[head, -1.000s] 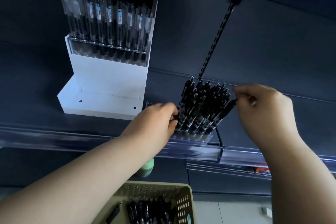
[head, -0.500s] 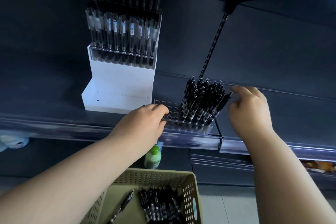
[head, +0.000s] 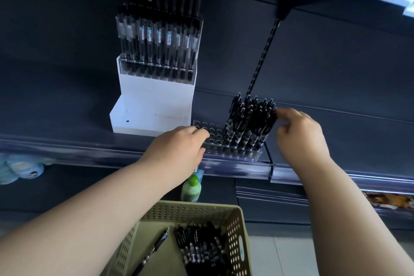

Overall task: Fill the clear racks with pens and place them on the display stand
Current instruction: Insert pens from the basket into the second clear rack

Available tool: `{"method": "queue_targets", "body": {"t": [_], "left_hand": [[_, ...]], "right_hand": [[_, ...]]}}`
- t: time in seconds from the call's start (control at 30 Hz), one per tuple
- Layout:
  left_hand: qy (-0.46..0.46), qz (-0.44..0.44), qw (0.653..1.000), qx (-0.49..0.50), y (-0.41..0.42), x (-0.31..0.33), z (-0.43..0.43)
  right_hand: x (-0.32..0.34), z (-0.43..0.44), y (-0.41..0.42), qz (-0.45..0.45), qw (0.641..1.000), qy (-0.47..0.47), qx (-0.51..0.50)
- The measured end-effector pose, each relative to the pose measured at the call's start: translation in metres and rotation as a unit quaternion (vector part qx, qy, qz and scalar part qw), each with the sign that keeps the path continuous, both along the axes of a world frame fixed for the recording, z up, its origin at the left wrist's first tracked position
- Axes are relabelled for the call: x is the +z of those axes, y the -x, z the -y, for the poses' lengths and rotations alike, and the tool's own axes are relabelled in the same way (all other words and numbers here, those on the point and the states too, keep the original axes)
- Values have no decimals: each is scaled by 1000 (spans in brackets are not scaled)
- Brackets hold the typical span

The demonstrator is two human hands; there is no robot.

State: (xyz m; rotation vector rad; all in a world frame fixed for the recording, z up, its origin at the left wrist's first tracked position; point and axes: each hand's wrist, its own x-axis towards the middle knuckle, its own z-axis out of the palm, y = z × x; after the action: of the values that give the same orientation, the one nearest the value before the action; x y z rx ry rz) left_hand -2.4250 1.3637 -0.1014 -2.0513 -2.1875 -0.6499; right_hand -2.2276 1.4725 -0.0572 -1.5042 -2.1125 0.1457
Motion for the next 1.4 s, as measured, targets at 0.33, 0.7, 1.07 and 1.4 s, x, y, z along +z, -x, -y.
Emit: {"method": "queue_targets", "body": {"t": [0.33, 0.7, 1.07, 1.4], "left_hand": [[-12, -14, 1000, -6, 1, 1, 4], [82, -71, 994, -11, 8, -15, 30], [319, -23, 947, 37, -4, -107, 72], [430, 286, 810, 279, -11, -191, 65]], "right_hand": [[0, 9, -2, -1, 1000, -10, 0], [-50, 75, 37, 81, 985, 8, 154], [-159, 121, 74, 241, 909, 301, 160], [-249, 133, 86, 235, 861, 445, 79]]}}
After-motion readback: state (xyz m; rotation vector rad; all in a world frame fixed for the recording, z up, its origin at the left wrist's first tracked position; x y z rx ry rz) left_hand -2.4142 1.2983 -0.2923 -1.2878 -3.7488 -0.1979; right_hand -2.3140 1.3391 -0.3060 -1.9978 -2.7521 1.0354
